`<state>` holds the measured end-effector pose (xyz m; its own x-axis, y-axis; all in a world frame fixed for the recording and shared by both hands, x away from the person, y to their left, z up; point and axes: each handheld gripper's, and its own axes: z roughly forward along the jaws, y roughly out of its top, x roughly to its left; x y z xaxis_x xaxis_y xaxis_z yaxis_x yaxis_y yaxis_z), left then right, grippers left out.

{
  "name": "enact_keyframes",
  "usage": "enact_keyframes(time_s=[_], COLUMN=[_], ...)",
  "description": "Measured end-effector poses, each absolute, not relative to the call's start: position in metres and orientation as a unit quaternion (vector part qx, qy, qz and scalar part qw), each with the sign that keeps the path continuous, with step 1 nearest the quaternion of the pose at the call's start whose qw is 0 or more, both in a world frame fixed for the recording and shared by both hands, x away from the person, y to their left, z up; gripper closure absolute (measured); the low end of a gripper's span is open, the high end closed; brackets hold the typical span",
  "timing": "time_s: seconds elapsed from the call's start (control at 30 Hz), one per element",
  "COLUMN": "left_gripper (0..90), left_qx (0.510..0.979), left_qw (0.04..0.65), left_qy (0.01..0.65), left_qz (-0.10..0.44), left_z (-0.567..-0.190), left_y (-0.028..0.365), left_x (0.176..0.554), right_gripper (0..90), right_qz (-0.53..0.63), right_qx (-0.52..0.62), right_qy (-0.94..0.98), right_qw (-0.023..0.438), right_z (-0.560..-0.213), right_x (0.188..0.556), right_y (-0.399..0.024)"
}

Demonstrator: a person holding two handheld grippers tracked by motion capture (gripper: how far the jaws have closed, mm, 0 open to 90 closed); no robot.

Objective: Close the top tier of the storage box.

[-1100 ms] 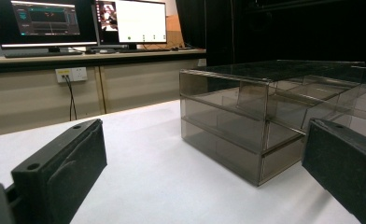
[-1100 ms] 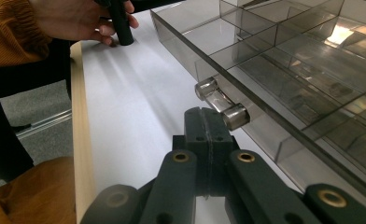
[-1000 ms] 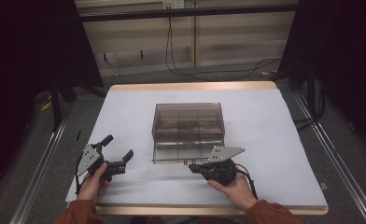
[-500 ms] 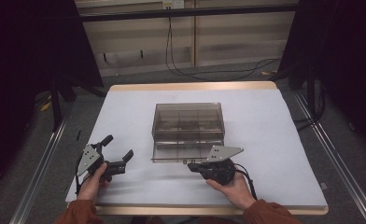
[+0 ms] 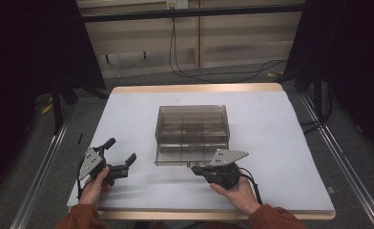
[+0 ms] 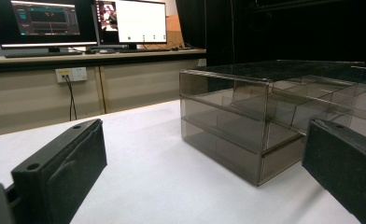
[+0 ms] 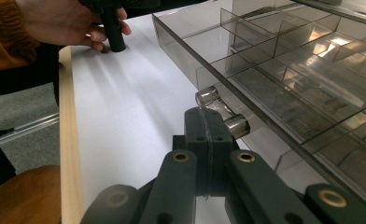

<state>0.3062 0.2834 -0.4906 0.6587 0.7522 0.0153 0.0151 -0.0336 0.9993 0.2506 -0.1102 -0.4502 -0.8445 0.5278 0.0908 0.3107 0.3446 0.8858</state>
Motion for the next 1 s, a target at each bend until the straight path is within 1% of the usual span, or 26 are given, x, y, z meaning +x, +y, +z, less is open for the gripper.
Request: enact_keyframes(time_s=[1.0], left_gripper=[0.0], left_qx=[0.659], left_qw=[0.628], left_qy=[0.290], left_qz=[0.294], left_z=[-0.4906], left_y=[0.2842], left_x=[0.3063], right_gripper=[90.0], right_qz=[0.517], right_qx=[0.267], right_qy=[0.805], right_qw=[0.113], right_z=[-0.4507], right_x=[0.2586], right_y=[-0.1097])
